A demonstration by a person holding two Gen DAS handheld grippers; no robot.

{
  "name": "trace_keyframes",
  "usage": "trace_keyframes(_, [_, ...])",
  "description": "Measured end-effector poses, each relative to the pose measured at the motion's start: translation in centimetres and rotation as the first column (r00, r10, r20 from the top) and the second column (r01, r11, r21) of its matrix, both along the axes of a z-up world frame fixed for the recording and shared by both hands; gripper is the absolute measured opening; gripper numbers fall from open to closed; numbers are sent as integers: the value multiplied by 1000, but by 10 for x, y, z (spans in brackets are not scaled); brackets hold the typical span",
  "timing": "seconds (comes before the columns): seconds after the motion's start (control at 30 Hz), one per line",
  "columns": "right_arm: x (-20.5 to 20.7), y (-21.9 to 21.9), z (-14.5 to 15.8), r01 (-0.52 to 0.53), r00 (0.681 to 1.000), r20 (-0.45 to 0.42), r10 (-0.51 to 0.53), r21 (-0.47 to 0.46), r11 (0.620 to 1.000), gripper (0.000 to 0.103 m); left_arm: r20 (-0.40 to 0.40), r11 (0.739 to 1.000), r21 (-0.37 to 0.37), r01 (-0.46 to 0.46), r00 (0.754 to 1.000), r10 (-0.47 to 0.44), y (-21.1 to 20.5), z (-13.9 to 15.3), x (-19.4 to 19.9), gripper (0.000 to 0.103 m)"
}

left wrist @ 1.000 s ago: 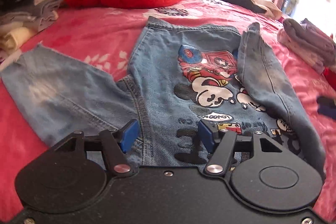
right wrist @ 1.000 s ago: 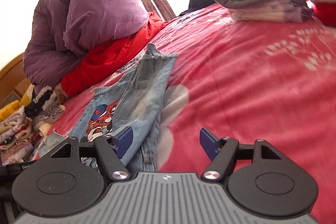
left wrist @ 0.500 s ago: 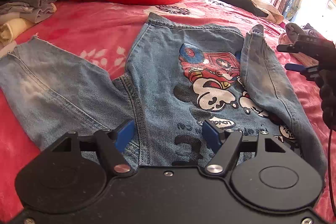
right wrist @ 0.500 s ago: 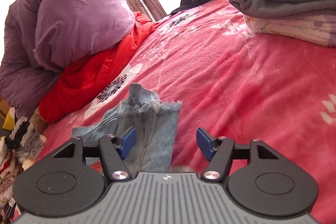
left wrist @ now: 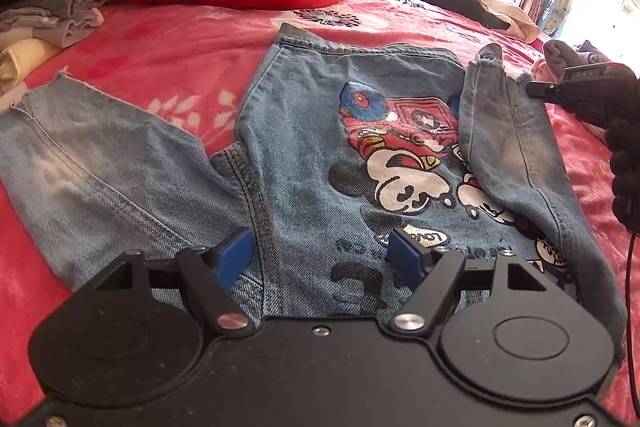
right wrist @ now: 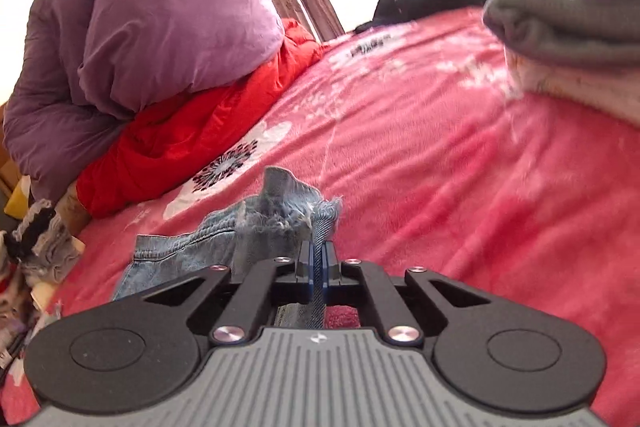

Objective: Fold clothes

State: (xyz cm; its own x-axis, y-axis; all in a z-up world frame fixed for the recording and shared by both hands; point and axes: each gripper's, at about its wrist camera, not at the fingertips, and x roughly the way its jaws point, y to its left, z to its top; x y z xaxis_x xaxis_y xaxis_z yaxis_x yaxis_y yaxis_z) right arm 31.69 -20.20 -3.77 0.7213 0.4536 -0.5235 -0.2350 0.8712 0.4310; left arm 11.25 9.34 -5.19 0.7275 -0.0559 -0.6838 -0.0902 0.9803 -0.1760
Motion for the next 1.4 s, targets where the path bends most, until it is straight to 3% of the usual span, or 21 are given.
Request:
trace_keyframes(0.33, [-44, -37, 35, 92, 991, 95, -90, -12, 996, 4, 5, 1000, 8, 1, 1000, -1, -1, 0, -2, 75])
trace_keyframes(0.73, [-70, -136, 50, 268, 959, 113, -259, -69, 961, 4, 8, 1000, 23, 0, 1000, 0, -2, 0, -4, 75])
trace_keyframes(1.03, [-92, -200, 20, 387, 922, 63, -382, -129, 913, 4, 7, 1000, 29, 2, 1000, -2, -3, -1, -3, 76])
trace_keyframes(1.3, [-113, -228, -8, 420, 906, 2, -423, -116, 900, 4, 7, 999, 34, 4, 1000, -4, -3, -1, -3, 76])
trace_keyframes(1.4, [-114, -238, -21, 445, 892, -79, -446, -29, 895, 21, 8, 999, 36, 5, 1000, -5, -3, -1, -3, 76])
